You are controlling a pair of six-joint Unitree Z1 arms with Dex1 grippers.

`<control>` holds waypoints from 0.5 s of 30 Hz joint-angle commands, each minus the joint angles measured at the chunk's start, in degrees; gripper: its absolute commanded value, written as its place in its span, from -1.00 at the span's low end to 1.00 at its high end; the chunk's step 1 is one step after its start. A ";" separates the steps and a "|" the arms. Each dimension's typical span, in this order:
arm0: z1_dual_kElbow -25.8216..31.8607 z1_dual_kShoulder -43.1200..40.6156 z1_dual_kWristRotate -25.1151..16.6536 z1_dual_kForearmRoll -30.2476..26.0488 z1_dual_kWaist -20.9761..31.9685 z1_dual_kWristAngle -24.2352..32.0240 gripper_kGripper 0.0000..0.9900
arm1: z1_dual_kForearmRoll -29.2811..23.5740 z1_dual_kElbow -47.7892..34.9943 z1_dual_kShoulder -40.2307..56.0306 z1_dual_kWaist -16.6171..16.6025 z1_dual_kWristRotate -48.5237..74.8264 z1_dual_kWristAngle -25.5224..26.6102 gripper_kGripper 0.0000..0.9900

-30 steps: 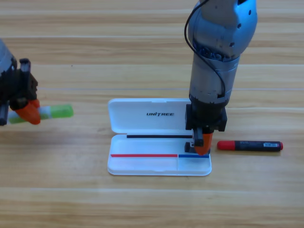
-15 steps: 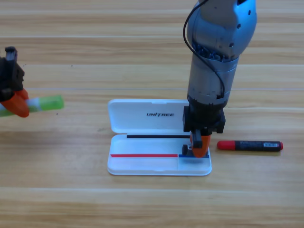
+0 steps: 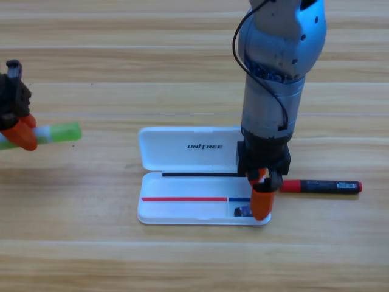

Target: Clean up eraser and pencils

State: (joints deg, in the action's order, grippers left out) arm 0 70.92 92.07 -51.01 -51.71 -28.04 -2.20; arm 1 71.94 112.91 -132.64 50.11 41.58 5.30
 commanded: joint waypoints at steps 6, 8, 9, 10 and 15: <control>0.53 -0.57 0.65 -1.20 -2.28 0.62 -1.00 | 3.12 -6.12 6.60 0.96 0.78 0.59 0.74; 1.24 -0.49 1.61 -1.64 -3.86 0.79 -1.00 | 3.12 -8.67 9.77 -0.01 1.05 0.33 0.74; 1.85 -0.40 2.23 -2.08 -4.83 0.79 -1.00 | 3.12 -9.90 11.17 -0.71 1.49 0.06 0.74; 2.38 -0.31 2.58 -2.34 -5.97 0.79 -1.00 | 3.12 -11.13 12.23 -1.42 2.01 -0.37 0.74; 4.66 0.92 4.25 -2.87 -11.60 0.44 -1.00 | -0.14 -17.10 14.69 -5.72 3.95 -3.63 0.78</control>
State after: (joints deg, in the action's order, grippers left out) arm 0 74.51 92.07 -48.23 -53.82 -33.18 -2.14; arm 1 74.29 100.86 -121.20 49.50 44.22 4.67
